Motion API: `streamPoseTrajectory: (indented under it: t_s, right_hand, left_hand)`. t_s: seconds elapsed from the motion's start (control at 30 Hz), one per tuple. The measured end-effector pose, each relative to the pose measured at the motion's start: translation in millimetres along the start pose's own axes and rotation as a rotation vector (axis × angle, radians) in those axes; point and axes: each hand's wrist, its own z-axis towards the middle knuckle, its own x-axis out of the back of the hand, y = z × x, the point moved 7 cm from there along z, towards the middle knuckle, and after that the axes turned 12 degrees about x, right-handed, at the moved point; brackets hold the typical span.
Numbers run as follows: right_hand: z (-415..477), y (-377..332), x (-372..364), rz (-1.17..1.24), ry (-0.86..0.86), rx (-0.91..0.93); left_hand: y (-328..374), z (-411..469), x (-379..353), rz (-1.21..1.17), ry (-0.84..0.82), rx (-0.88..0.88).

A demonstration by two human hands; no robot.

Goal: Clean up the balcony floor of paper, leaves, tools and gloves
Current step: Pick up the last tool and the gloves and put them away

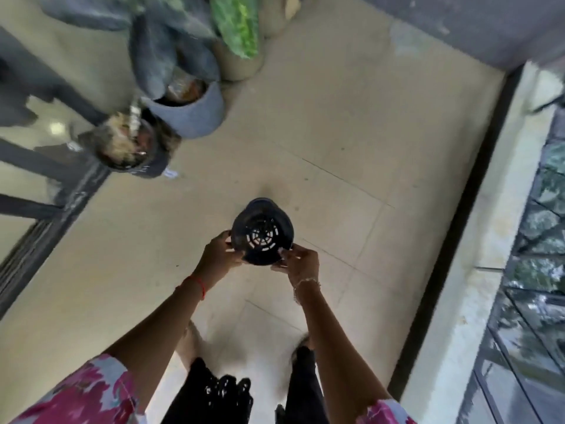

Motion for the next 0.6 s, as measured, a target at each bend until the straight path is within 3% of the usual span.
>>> streamPoseTrajectory:
  t_s: [0.17, 0.33, 0.6]
  right_hand:
    - [-33.9, 24.6, -105.4, -0.168, -0.095, 0.020]
    - [-53.3, 54.5, -197.8, -0.179, -0.119, -0.025]
    - [-26.7, 78.9, -298.6, -0.352, -0.134, -0.020]
  left_hand:
    - [-49.3, -8.4, 104.3, -0.075, -0.017, 0.061]
    - [-87.1, 8.3, 199.4, -0.117, 0.051, 0.064]
    - [-110.3, 57.1, 278.4, -0.318, 0.175, 0.170]
